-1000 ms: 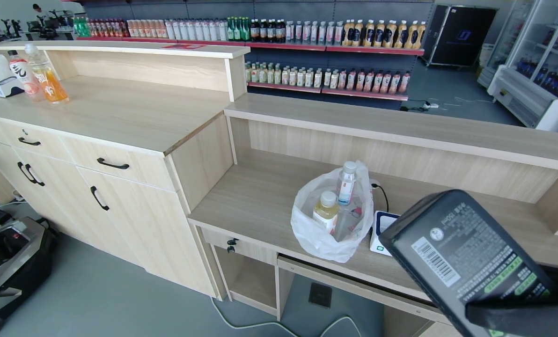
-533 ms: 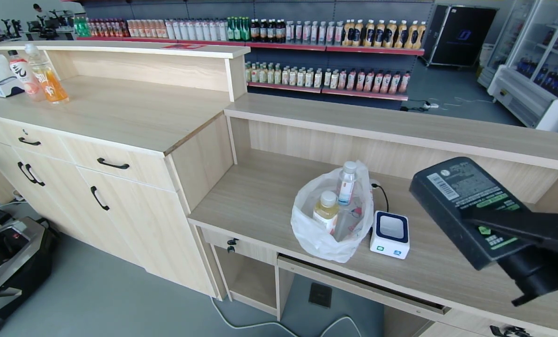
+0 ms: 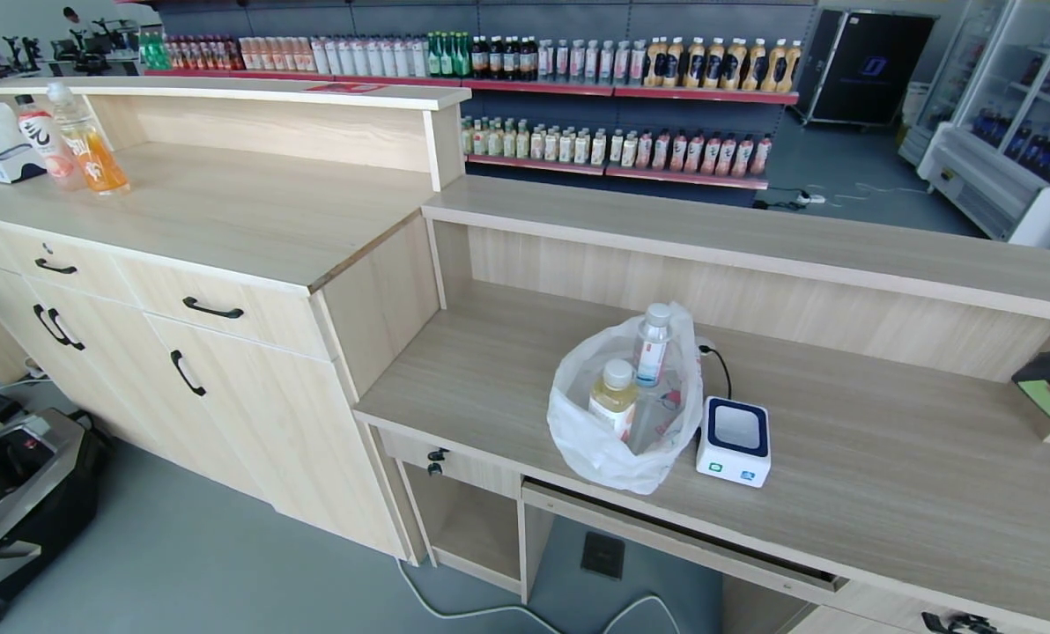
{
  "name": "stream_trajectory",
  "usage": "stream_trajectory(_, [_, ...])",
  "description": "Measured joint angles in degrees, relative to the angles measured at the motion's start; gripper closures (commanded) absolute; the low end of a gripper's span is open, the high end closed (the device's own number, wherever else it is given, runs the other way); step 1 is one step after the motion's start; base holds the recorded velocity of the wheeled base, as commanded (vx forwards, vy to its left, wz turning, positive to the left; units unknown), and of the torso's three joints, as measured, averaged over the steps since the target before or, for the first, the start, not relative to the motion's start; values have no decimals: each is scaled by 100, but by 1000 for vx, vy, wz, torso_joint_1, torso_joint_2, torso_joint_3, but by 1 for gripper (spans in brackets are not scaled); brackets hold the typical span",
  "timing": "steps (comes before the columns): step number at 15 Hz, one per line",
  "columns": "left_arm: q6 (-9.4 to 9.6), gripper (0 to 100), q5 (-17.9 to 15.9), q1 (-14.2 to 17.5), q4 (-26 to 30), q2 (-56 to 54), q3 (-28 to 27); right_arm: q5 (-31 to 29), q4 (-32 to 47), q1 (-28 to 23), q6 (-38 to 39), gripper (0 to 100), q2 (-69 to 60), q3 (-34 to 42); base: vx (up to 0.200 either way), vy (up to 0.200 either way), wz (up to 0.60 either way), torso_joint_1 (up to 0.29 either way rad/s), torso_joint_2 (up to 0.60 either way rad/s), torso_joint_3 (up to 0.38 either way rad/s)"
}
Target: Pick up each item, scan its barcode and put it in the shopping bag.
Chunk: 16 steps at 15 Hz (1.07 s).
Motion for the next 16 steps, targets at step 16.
stream_trajectory(16, [0, 0, 0, 2, 0, 0, 0, -2917, 917, 794, 5407, 100, 634, -9, 0, 0, 225, 1, 0, 1])
